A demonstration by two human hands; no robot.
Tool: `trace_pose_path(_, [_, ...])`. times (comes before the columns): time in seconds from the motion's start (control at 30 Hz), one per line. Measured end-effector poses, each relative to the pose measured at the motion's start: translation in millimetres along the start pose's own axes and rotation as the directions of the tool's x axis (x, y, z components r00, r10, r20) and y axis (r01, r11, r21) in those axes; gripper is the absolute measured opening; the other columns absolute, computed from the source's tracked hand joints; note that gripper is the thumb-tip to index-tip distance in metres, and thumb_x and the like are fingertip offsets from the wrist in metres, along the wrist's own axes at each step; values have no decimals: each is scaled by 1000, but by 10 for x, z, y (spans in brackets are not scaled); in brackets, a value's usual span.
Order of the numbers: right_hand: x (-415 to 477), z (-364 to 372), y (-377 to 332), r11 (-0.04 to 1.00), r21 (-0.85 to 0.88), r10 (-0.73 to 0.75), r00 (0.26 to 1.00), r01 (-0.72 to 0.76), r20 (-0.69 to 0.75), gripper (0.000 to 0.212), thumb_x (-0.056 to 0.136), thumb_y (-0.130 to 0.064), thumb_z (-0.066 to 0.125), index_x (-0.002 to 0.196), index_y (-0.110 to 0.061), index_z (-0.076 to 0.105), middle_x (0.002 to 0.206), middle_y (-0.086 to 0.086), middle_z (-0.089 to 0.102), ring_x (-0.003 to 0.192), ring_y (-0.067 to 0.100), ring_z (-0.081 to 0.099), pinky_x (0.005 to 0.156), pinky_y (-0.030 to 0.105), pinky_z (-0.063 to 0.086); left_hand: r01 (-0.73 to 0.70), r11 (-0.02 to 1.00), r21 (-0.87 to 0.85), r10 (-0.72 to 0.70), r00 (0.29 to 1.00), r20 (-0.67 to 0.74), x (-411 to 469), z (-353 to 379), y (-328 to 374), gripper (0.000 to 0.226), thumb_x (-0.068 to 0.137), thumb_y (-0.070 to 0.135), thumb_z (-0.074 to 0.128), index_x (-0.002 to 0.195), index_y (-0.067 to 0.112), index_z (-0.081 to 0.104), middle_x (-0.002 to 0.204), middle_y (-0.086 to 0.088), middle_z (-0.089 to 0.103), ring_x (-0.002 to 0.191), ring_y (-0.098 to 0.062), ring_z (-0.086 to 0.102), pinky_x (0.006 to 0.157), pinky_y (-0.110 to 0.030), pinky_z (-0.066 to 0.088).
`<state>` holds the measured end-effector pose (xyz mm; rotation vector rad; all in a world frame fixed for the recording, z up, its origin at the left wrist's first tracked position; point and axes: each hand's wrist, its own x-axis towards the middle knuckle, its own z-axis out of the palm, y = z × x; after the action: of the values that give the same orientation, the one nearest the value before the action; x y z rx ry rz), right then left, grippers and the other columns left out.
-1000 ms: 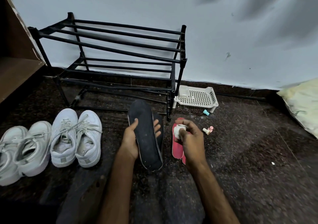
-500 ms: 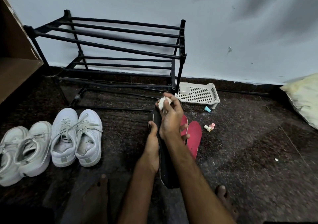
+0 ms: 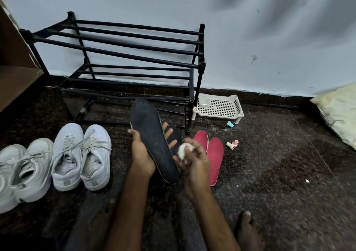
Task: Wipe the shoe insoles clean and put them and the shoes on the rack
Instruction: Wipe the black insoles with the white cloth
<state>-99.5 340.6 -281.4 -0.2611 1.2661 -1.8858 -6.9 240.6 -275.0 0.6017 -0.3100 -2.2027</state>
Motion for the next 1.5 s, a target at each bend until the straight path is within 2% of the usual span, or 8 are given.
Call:
trace_pose_path(0.13, [-9,-42,-533,933,-242,-277,961,268,-5,30,88,6,63,112,-11,61,91,5,72,80,12,67,72,23,54,-34,995,93,34,999,2,-102,58,40,87,88,78,22,131,11,57,133,-13,61,124,-32,57,103,-57,42])
trace_pose_path(0.33, [-108,350,-479,685,-583,-316,899,438,304,22,80,-8,76,94,-20,64,91,-4,72,81,10,68,73,25,55,30,987,160,-29,1000,-10,-209,225,-82,88,89,75,28,113,3,72,123,-20,65,109,-30,66,94,-42,53])
trace_pose_path(0.43, [13,421,-496,625,-645,-346,897,440,276,19,79,-17,77,88,-23,62,86,-2,71,79,16,68,71,34,56,43,980,193,-47,999,16,-282,232,-84,88,88,75,28,121,3,66,127,-22,62,117,-32,61,103,-42,46])
trace_pose_path(0.63, [72,266,-616,839,-463,-221,957,286,190,20,84,-2,72,89,-10,54,74,10,66,62,19,64,57,37,57,8,984,177,-12,1000,21,-275,169,-70,90,86,77,36,136,4,54,145,-26,44,126,-38,45,111,-53,32])
trace_pose_path(0.8, [46,122,-532,975,-209,-42,989,71,141,28,84,15,62,96,-10,55,87,13,73,72,21,67,66,29,56,9,973,231,-14,1000,22,-281,142,-74,86,90,72,33,128,0,61,127,-21,61,110,-32,59,107,-48,38])
trace_pose_path(1.0, [48,124,-563,940,-320,-73,987,116,144,41,81,8,71,115,-3,51,97,7,63,65,6,65,67,24,56,-41,840,540,67,997,-28,-297,200,-40,50,77,35,74,113,2,67,99,-18,70,80,-26,67,71,-38,58])
trace_pose_path(1.27, [21,142,-621,939,-307,-102,979,154,177,31,81,8,71,105,-3,53,83,13,67,68,16,67,60,24,54,-50,869,493,58,998,1,-277,152,-45,31,68,10,80,97,1,72,78,-12,68,64,-18,62,80,-42,57])
trace_pose_path(1.5, [54,168,-674,976,38,208,973,-213,99,22,85,4,63,90,-15,55,78,4,69,63,12,67,49,25,52,-35,845,534,-5,997,72,-304,129,-17,40,70,6,83,107,-1,69,93,-19,68,69,-23,62,85,-44,54])
